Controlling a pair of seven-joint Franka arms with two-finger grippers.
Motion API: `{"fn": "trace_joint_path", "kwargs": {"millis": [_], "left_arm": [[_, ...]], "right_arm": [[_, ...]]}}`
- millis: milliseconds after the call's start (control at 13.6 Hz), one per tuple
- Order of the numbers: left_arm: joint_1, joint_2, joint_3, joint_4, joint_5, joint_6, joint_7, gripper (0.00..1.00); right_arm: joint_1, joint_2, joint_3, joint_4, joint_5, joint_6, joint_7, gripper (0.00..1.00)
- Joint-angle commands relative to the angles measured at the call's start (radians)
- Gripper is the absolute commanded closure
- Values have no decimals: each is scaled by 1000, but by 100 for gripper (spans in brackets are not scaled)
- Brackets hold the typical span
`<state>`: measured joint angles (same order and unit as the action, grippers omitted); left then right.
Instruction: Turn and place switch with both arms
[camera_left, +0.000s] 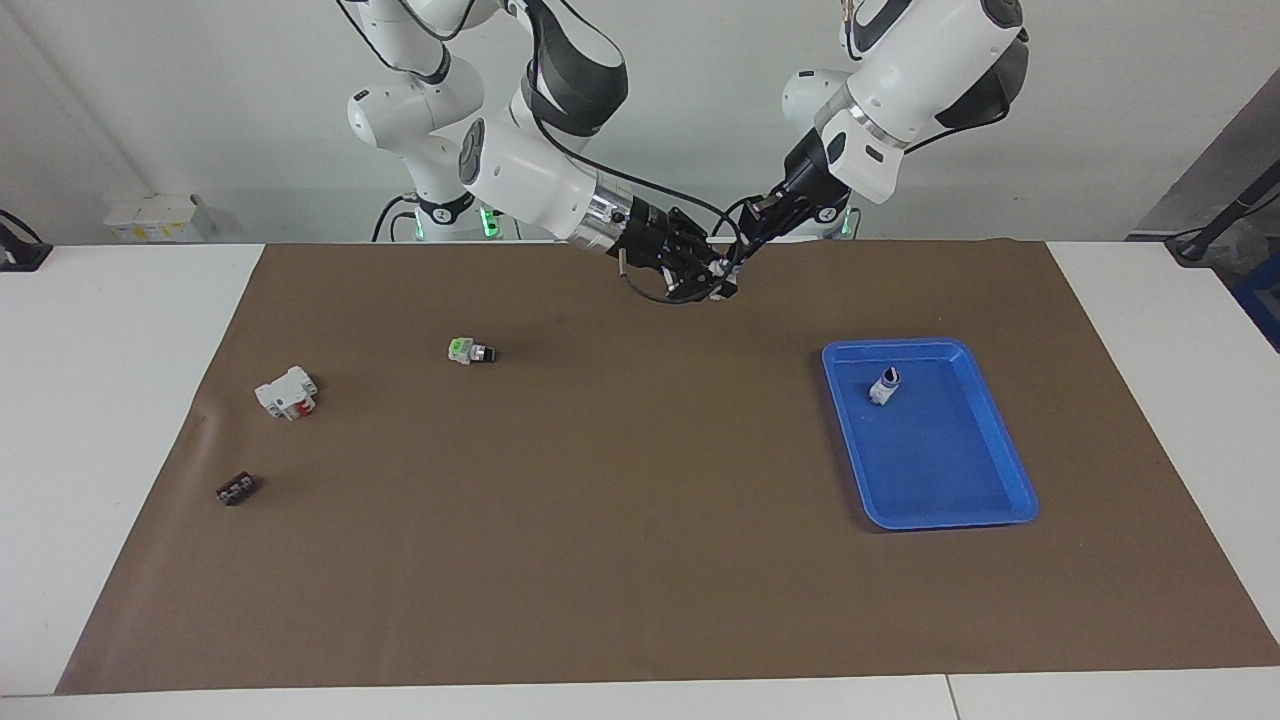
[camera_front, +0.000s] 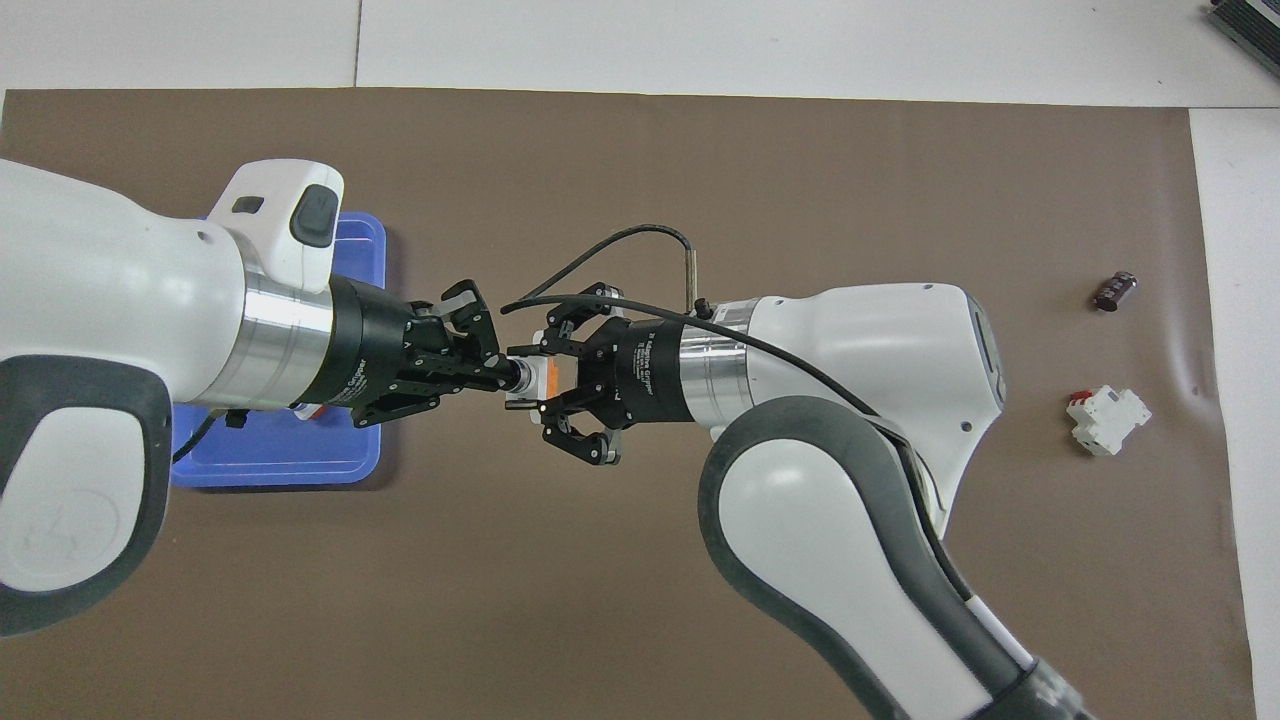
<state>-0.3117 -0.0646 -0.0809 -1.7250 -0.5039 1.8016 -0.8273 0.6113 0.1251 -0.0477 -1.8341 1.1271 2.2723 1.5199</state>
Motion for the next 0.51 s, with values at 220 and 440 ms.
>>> {"fn": "trace_joint_path", "kwargs": {"millis": [220, 440], "left_arm": [[-24, -30, -3, -41, -19, -56, -33, 100], [-23, -30, -3, -41, -18, -56, -32, 100]], "right_arm": [[-7, -1, 3, 24, 10, 13, 0, 50], [-7, -13, 5, 19, -55, 3, -12, 0]]}}
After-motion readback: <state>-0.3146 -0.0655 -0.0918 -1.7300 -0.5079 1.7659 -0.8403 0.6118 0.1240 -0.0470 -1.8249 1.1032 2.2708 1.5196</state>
